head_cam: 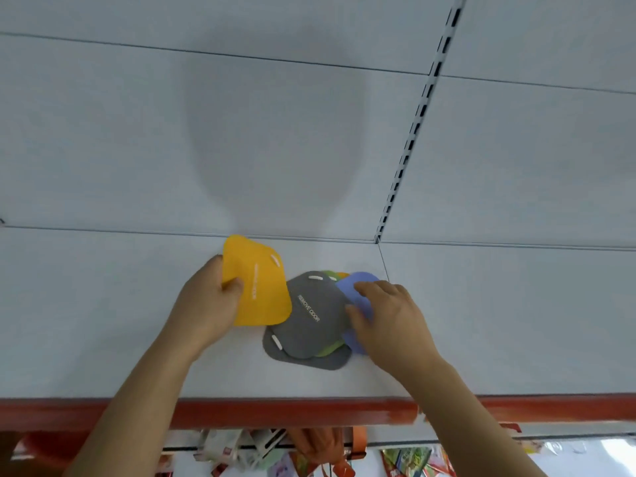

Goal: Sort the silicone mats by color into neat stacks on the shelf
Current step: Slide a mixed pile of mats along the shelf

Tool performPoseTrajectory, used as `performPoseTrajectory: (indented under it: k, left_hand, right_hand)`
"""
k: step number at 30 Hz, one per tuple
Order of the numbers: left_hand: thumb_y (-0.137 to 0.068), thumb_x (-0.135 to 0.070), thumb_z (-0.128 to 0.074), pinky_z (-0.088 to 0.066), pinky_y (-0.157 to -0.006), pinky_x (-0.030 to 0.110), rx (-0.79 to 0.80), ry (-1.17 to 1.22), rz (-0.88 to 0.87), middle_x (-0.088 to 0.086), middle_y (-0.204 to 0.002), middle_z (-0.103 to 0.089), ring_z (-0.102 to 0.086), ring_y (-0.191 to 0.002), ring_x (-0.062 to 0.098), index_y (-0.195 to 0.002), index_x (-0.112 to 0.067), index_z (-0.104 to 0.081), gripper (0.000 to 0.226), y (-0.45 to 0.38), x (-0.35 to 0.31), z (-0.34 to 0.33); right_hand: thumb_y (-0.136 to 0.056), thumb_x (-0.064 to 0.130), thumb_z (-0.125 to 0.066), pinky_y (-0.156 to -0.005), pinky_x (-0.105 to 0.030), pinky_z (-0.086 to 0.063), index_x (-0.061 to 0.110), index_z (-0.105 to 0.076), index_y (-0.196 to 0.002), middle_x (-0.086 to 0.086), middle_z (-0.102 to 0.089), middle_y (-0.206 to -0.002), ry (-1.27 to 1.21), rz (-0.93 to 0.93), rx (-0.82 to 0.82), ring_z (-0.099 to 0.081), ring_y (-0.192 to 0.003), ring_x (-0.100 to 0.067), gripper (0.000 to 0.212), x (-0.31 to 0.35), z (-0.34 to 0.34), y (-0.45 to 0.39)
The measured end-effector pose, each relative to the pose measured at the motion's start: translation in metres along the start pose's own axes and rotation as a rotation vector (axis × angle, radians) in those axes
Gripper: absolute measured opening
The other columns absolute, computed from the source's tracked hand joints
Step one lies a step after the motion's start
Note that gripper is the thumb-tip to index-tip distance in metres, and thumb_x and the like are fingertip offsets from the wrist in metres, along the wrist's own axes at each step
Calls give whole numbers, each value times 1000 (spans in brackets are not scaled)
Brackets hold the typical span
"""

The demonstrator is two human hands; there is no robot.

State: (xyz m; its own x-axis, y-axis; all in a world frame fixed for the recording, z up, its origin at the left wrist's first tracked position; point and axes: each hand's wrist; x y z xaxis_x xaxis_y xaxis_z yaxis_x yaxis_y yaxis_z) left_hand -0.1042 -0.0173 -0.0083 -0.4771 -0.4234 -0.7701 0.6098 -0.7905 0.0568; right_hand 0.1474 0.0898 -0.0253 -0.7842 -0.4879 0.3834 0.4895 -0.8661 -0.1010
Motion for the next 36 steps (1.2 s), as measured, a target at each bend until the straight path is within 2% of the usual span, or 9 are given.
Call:
performPoseTrajectory:
  k: [3, 5, 10, 17, 21, 26, 30, 33, 36]
  left_hand:
    - [-104, -15, -50, -52, -87, 44, -18, -107, 9, 13, -124, -65, -62, -105, 36, -142, -21, -47, 38, 3, 6, 2]
    - [-105, -15, -51, -48, -87, 39, -27, -62, 10, 7, -129, -64, -61, -110, 31, -146, -25, -47, 43, 7, 7, 1]
    - [-106, -18, -53, -48, -95, 41, -73, 83, 25, 0, -135, -63, -60, -119, 27, -147, -28, -48, 43, 11, 13, 2]
    - [-108, -23, -53, -45, -94, 36, -61, 158, -16, -10, -129, -62, -59, -114, 18, -143, -29, -52, 36, 16, 10, 5]
    - [-108, -24, -52, -45, -92, 35, -63, 166, -36, -10, -127, -62, -60, -112, 18, -142, -28, -52, 34, 17, 8, 7]
    - [-108, -23, -52, -44, -91, 32, -62, 196, -69, -14, -125, -62, -59, -112, 15, -141, -30, -53, 34, 21, 5, 8]
    - [-108, -24, -51, -43, -90, 31, -57, 211, -66, -14, -123, -61, -58, -111, 15, -140, -30, -52, 32, 23, 5, 9]
    - [-108, -23, -51, -43, -88, 32, -44, 218, -62, -17, -118, -60, -58, -109, 15, -135, -34, -52, 28, 25, 8, 9]
    - [-109, -23, -50, -46, -91, 34, -37, 196, -51, -12, -122, -62, -60, -111, 18, -138, -30, -52, 31, 25, 11, 8]
  right_hand:
    - [-90, 63, -60, -99, -37, -44, 18, -58, -130, -7, -60, -127, 108, -76, 145, -53, -120, -30, 60, 22, -1, -20]
    - [-83, 66, -66, -91, -35, -44, 14, -59, -121, -10, -61, -121, 107, -136, 226, -57, -116, -30, 64, 28, 2, -34]
    - [-77, 54, -77, -76, -31, -45, 14, -61, -106, -4, -66, -101, -16, -164, 300, -63, -103, -26, 52, 28, 4, -49]
    - [-73, 37, -72, -51, -27, -29, 16, -50, -68, 0, -44, -64, 14, -132, 351, -50, -76, -26, 31, 34, -5, -59]
    - [-79, 38, -74, -62, -29, -37, 12, -48, -89, 0, -49, -81, 40, -130, 303, -51, -83, -23, 38, 38, -1, -57]
    - [-69, 44, -81, -53, -28, -35, 16, -45, -67, 0, -48, -64, -32, -207, 392, -48, -61, -19, 45, 32, 2, -65]
    - [-65, 41, -76, -55, -27, -34, 16, -47, -65, -2, -48, -67, -15, -203, 343, -51, -70, -25, 39, 36, -6, -66]
    - [-66, 38, -75, -56, -28, -37, 12, -55, -84, -1, -58, -78, -63, -231, 303, -60, -80, -24, 37, 35, -8, -62]
    - [-77, 32, -77, -52, -28, -37, 12, -57, -101, 1, -61, -83, -135, -250, 241, -57, -74, -17, 37, 34, -8, -54]
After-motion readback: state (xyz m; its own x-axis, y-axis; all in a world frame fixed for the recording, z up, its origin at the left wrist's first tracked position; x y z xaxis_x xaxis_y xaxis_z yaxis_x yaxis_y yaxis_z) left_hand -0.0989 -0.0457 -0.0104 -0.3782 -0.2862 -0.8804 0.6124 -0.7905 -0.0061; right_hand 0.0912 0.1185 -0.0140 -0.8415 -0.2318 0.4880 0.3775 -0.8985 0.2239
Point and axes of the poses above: each hand's wrist, its own y-axis away from the middle knuckle, its own z-axis out of the back of the hand, x = y × z
